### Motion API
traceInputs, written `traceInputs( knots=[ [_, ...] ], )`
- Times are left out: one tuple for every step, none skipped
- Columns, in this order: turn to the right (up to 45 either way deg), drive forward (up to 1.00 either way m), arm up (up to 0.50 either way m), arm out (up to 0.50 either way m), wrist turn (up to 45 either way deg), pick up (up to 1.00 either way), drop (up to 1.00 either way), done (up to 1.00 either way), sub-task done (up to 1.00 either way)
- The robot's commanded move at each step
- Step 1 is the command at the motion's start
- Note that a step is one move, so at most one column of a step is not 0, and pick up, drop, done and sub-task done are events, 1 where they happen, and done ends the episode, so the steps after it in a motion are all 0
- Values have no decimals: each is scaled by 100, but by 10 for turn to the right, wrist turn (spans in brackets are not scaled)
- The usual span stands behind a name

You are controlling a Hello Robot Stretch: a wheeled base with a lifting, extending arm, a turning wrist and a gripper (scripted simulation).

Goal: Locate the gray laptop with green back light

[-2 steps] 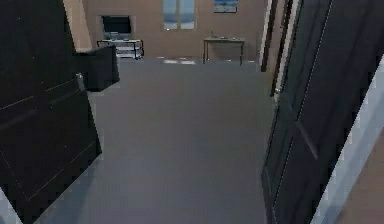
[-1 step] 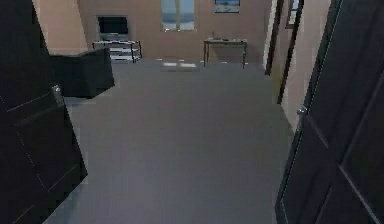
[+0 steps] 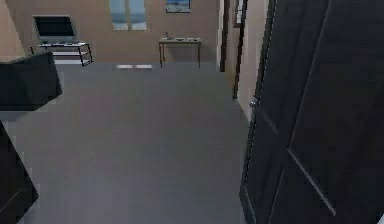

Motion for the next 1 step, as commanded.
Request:
traceInputs(
  knots=[
    [0, 100, 0, 0, 0, 0, 0, 0, 0]
  ],
)
